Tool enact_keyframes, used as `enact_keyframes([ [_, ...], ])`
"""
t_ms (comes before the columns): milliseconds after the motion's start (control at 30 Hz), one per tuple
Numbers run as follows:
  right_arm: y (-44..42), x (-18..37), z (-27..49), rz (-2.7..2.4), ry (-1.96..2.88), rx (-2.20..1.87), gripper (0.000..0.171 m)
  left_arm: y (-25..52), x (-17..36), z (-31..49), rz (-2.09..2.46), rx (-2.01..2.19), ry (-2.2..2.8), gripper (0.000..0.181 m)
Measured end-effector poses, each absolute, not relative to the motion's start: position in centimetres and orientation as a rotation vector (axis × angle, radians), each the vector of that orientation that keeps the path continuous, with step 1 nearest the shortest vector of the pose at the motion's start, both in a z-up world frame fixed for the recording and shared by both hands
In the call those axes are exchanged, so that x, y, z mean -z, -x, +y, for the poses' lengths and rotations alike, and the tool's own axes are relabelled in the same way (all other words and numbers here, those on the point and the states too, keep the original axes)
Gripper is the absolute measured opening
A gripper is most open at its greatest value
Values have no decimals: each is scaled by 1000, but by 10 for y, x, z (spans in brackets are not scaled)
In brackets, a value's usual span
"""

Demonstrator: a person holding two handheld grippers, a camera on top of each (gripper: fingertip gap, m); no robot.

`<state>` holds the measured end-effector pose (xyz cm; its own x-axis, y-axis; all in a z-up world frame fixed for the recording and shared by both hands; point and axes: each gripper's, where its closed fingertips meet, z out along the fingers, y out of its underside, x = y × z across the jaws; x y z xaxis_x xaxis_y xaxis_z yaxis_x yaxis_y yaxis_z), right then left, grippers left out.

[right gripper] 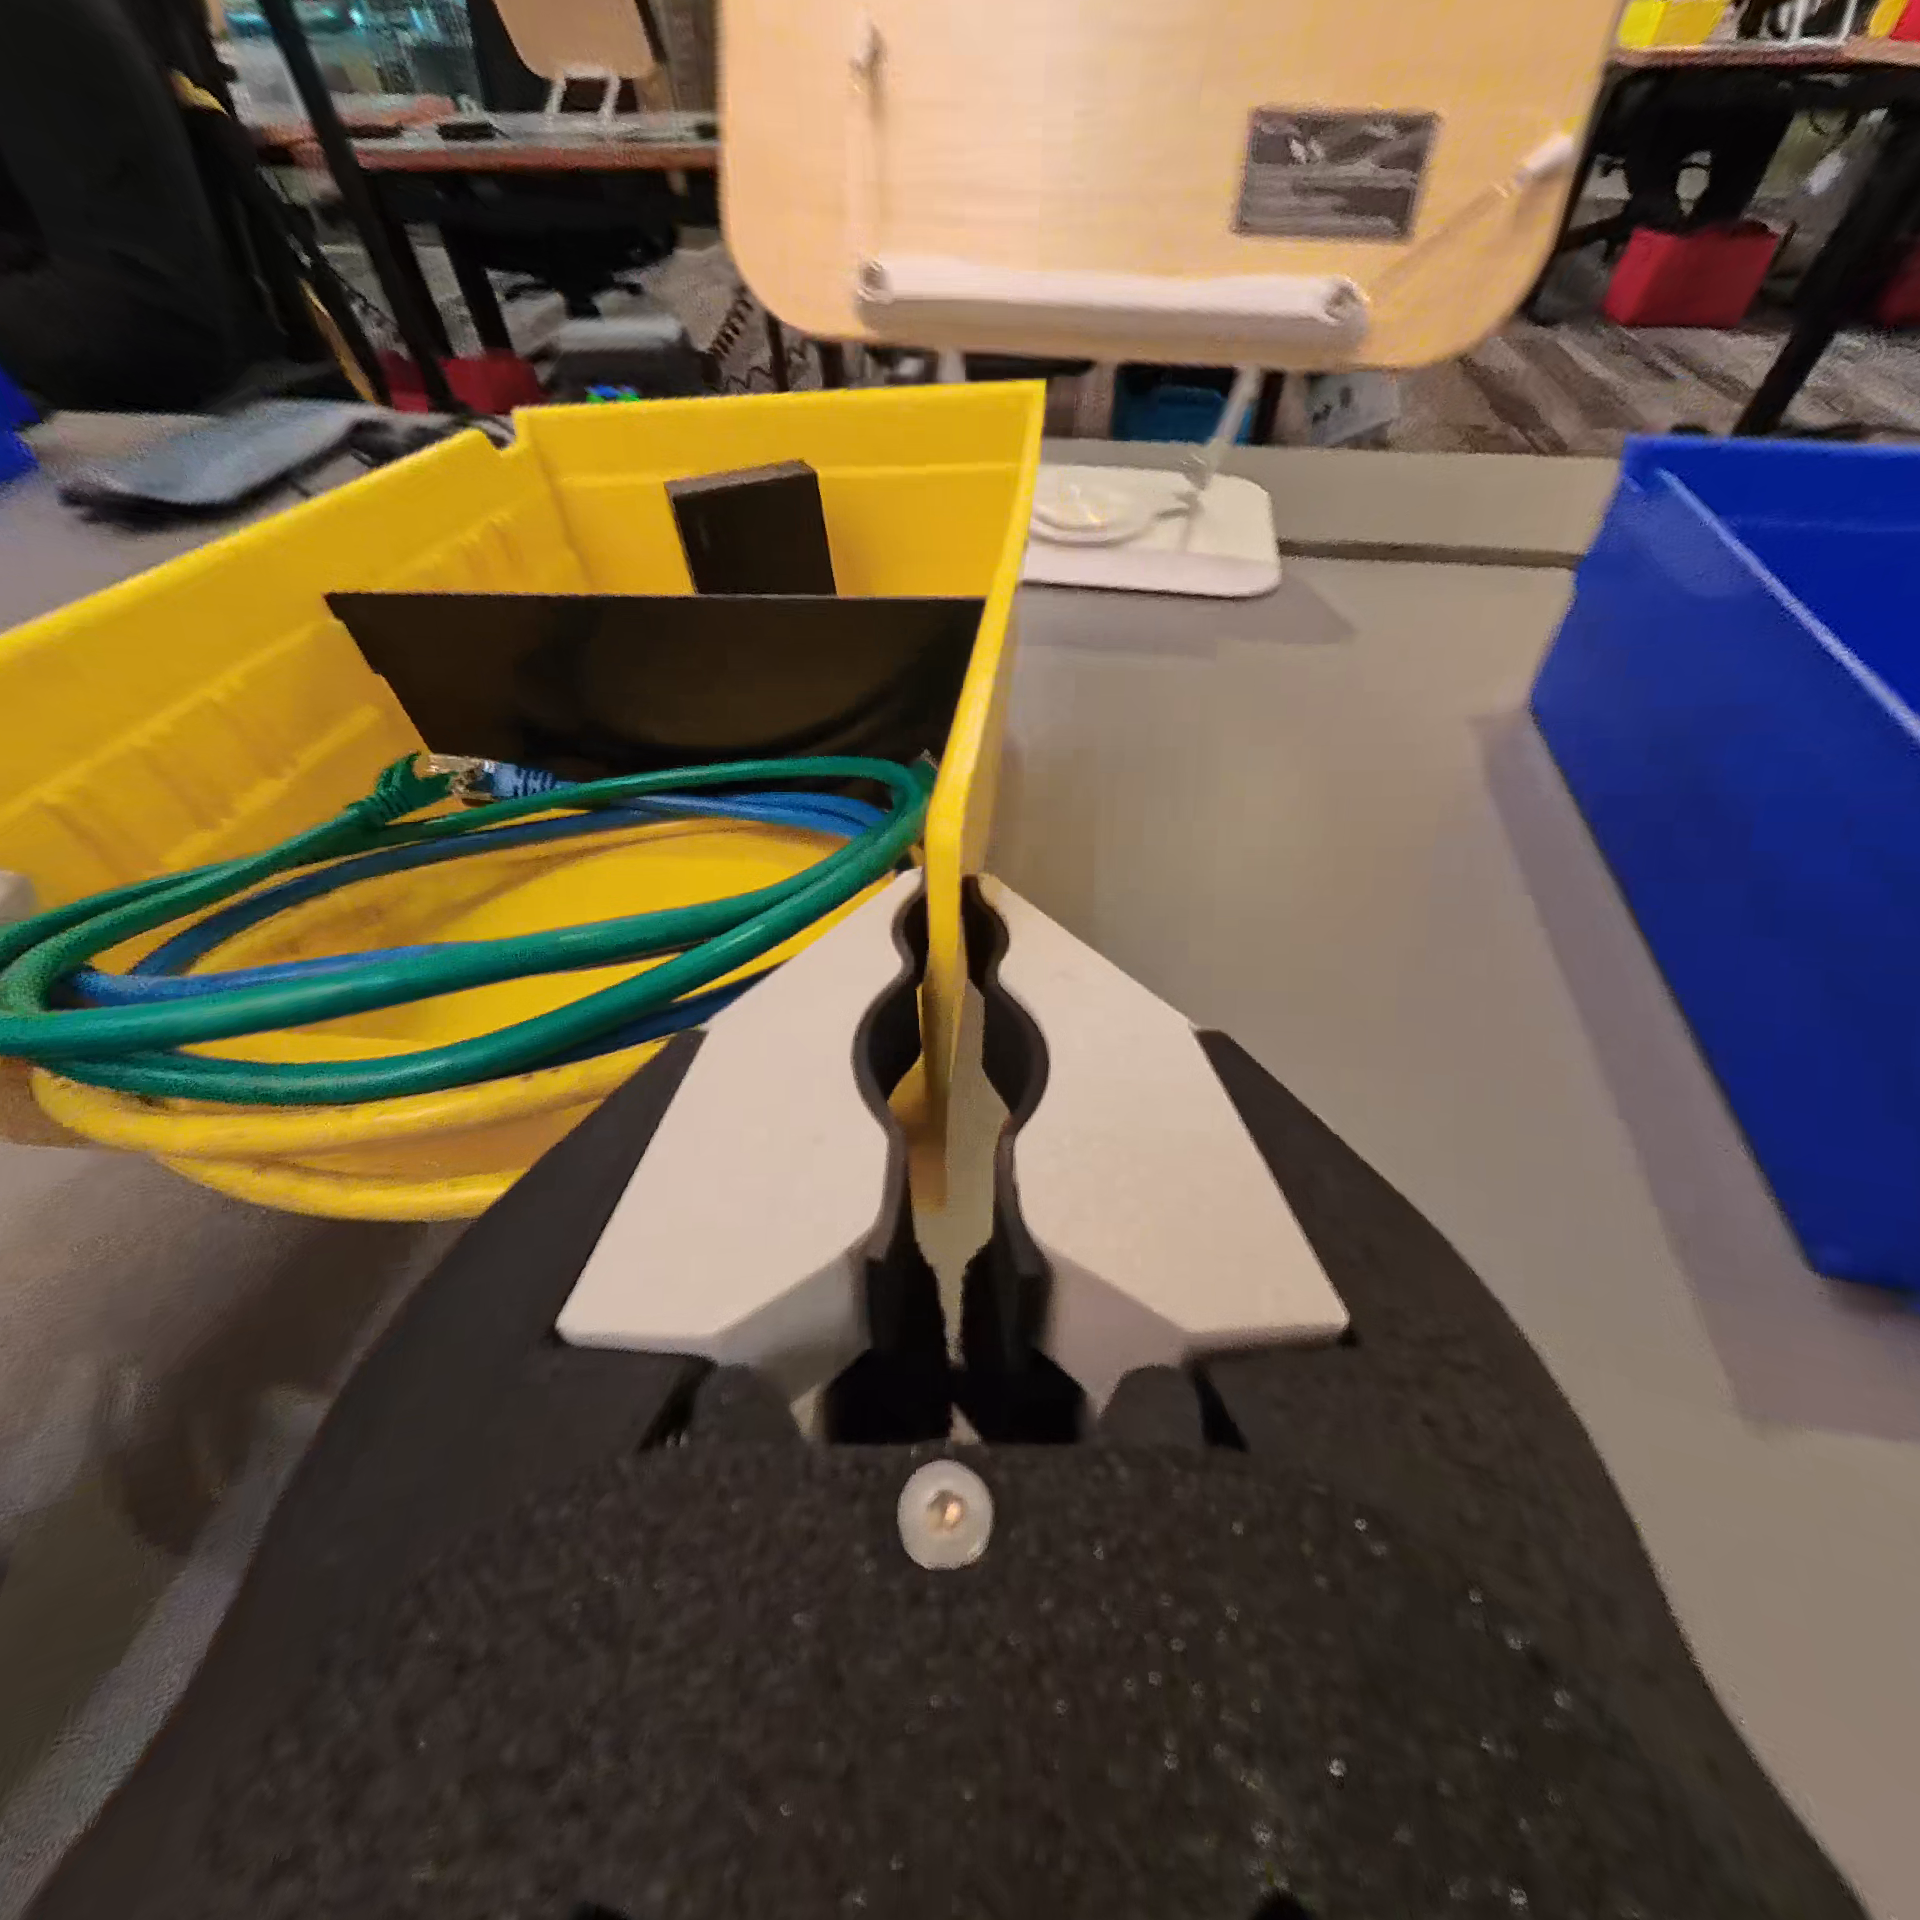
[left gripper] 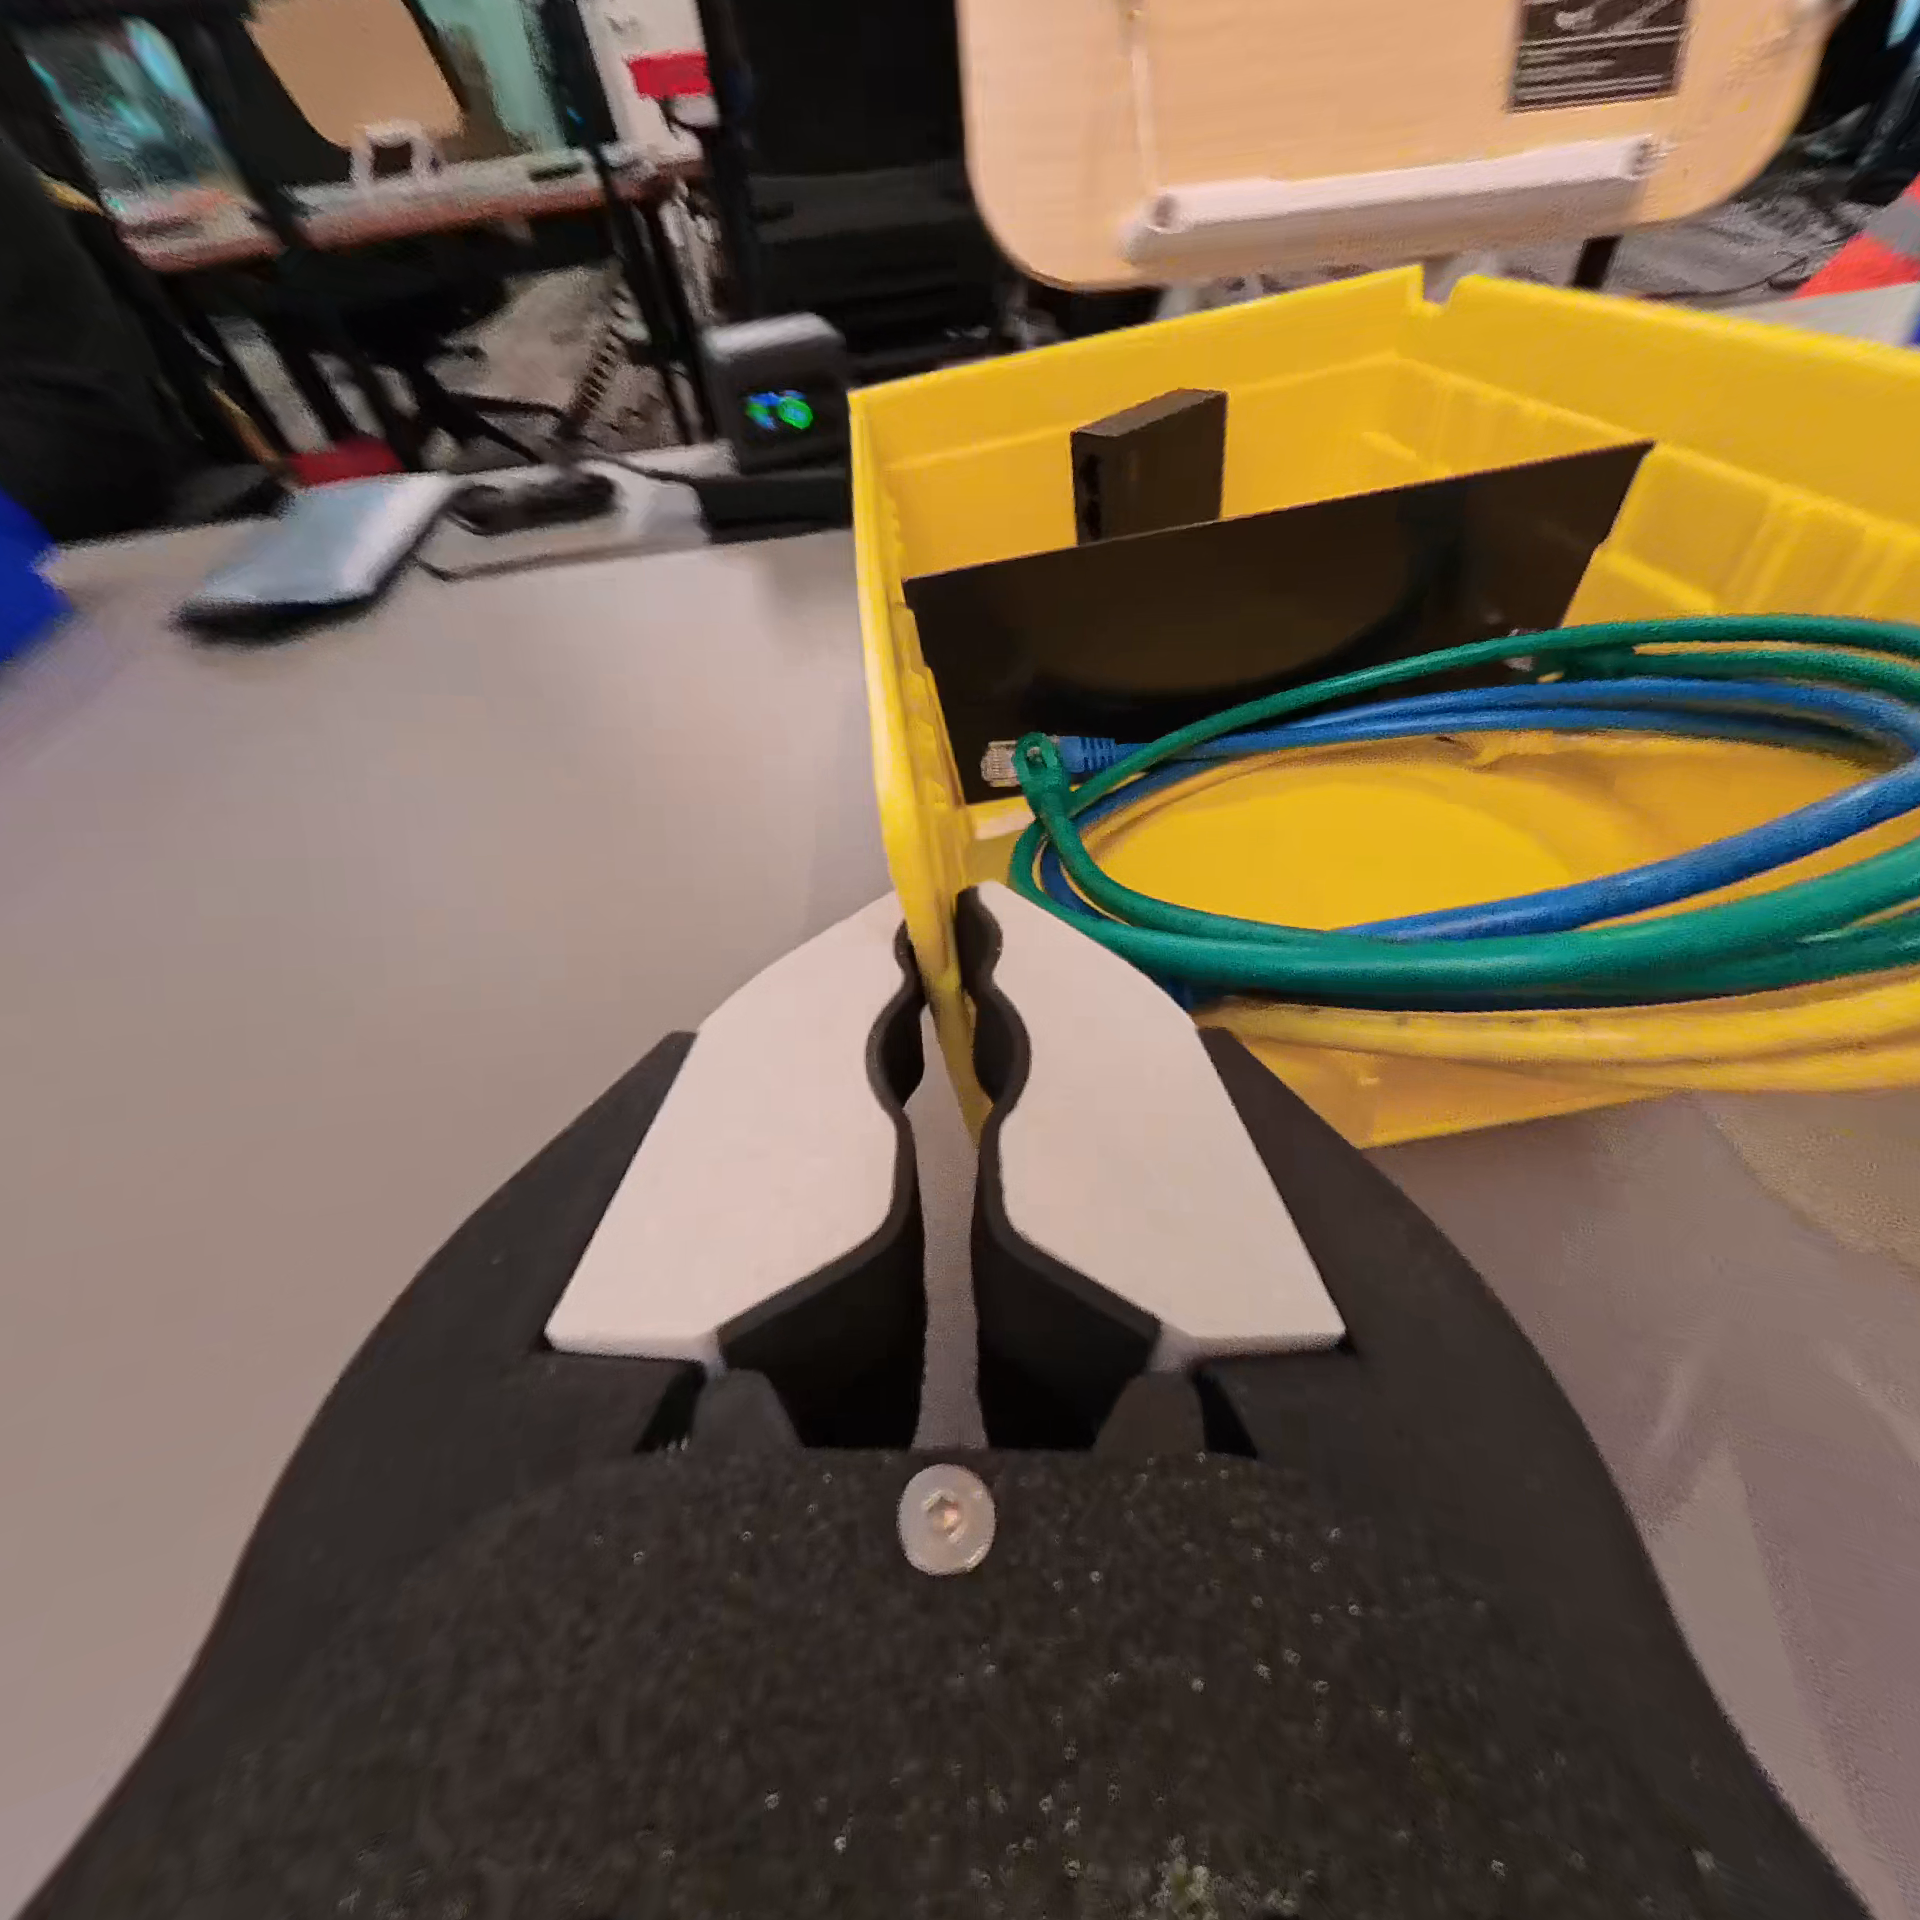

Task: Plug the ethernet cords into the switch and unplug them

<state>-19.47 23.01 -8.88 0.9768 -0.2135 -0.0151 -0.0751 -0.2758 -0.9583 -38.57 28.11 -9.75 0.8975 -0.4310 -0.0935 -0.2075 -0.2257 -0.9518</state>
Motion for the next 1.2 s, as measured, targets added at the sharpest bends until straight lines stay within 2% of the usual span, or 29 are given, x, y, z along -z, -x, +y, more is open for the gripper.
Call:
enact_keyframes([
  [133, 262, 80, 264, 142, 1835, 174, 3, 455, 87, 310, 437, 146, 1767, 4],
  [267, 317, 98, 294, 131, 1876, 165, 3, 509, 89, 342, 360, 187, 1797, 2],
  [433, 355, 128, 316, 63, 1947, 132, 6, 544, 126, 369, 291, 224, 1934, 3],
  [567, 368, 130, 318, -3, 1974, -92, 13, 552, 128, 373, 189, 280, 1972, 4],
  [667, 373, 126, 290, -131, 2033, -343, 24, 558, 125, 370, 96, 352, 1992, 16],
  [733, 367, 116, 257, -252, 2011, -501, 29, 562, 103, 364, 62, 425, 1911, 30],
  [867, 292, 103, 200, -346, 1929, -470, 50, 595, 38, 339, -82, 367, 1679, 30],
  [967, 204, 103, 171, -282, 1878, -271, 57, 592, 15, 318, -78, 321, 1595, 26],
  [1000, 170, 103, 164, -215, 1861, -198, 64, 581, 12, 312, -52, 334, 1591, 26],
  [1133, 45, 96, 127, 84, 1786, -71, 64, 509, -29, 278, -8, 753, 1541, 23],
  [1200, 3, 102, 100, 174, 1802, -106, 64, 475, -35, 264, 66, 833, 1564, 23],
])
